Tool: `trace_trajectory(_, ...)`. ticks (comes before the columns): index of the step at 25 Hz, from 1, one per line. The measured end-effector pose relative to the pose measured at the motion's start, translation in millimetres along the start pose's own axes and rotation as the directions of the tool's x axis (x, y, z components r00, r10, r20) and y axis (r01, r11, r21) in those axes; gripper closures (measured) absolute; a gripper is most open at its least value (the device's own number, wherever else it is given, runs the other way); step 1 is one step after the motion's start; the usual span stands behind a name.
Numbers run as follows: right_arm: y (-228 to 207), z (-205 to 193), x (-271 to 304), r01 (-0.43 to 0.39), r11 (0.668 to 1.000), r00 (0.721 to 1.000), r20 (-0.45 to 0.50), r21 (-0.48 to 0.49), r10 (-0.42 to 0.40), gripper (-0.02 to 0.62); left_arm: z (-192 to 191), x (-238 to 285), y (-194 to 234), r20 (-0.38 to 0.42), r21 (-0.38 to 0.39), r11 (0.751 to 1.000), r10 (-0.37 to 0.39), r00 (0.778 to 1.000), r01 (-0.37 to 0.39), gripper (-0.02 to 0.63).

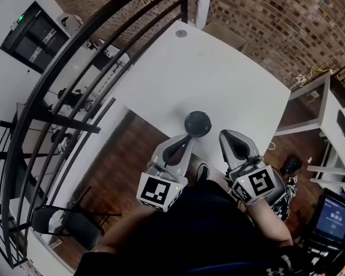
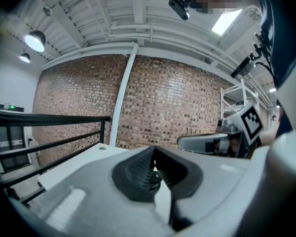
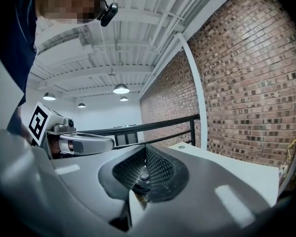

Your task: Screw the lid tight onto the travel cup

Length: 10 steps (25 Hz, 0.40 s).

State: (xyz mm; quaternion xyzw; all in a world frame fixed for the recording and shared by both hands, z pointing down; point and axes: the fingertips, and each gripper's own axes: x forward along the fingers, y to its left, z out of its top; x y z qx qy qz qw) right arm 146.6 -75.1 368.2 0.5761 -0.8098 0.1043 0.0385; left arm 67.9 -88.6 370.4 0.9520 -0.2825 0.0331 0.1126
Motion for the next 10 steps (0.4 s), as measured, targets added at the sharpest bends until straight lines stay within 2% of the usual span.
trace_trajectory(6,-5.5,-1.0,6.1,-0.022,1.0,1.0,-0.006,0.0,0.022,0.584,-2.1,3.9,2.4,-0.033,0.006,1.0,0.017,0.999,-0.017,0.6)
trace_trajectory(10,-3.4,0.5,8.2,-0.031,1.0,0.999,-0.008,-0.001,0.031,0.584,-1.3,4.0,4.7,-0.022,0.003,1.0,0.03,0.999,-0.03,0.6)
